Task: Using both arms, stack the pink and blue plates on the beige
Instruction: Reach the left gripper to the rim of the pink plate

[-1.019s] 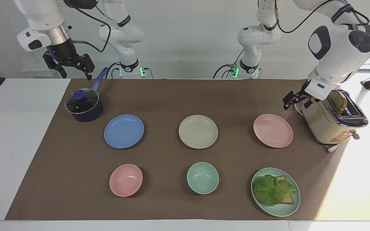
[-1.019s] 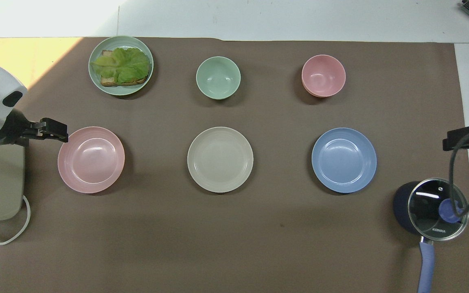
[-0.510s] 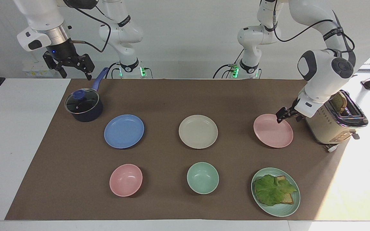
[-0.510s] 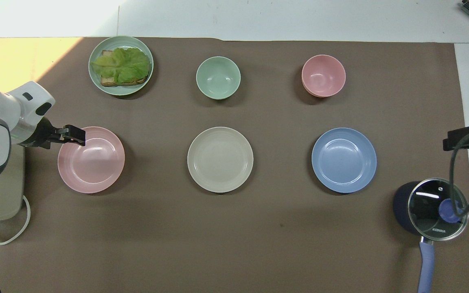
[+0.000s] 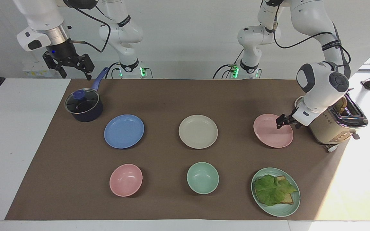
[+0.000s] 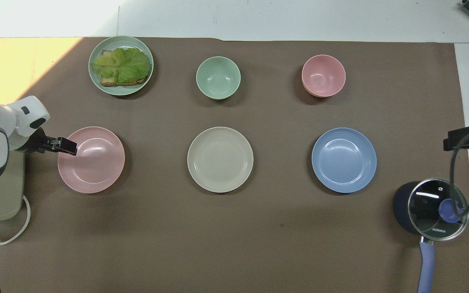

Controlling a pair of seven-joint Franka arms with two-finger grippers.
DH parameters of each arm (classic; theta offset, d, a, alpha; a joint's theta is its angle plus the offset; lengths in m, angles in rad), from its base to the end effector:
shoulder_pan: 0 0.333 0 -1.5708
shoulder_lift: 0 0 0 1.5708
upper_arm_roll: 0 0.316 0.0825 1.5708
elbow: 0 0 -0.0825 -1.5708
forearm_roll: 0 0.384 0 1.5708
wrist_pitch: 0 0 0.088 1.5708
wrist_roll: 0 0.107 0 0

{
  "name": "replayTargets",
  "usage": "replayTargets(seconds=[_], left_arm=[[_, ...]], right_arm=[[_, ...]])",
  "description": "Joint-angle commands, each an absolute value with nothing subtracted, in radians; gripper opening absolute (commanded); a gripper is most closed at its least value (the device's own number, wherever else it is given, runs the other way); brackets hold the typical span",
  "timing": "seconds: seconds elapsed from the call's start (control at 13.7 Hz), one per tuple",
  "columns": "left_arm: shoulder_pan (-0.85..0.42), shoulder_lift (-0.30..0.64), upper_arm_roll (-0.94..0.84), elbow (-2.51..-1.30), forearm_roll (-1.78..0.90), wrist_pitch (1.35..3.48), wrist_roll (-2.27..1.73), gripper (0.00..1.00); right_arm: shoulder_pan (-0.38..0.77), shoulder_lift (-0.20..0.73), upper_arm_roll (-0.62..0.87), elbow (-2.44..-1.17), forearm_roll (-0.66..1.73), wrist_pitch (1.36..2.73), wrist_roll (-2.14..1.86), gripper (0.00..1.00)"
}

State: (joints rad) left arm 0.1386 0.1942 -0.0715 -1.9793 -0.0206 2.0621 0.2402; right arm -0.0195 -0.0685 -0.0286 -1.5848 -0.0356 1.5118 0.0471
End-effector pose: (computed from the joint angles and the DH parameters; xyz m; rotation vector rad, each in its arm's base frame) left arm 0.5793 0.0390 0.3616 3.0792 -0.2497 -0.1621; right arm 0.5263 -0.0299 0.6499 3.1043 -0.1509 -0.0071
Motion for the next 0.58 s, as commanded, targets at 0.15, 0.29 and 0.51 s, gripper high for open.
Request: replayTargets(seconds=[0.15,0.29,0.51], left_arm=[[0.143,0.201,-0.075,-2.051,-0.002,2.132,0.296,1.0],[0.144,0.212,-0.075,-2.063,-0.002,2.158,0.296,1.0],[0.14,0.239,-0.075,-2.074,-0.002,2.195,0.293,1.0]], right_arm=[[-0.031,-0.067,-0.026,-1.578,-0.043,1.505,0.017,1.0],[-0.031,-0.067,-0.026,-1.577,-0.043,1.505,0.017,1.0],[-0.031,-0.067,-0.026,-1.578,-0.043,1.505,0.017,1.0]])
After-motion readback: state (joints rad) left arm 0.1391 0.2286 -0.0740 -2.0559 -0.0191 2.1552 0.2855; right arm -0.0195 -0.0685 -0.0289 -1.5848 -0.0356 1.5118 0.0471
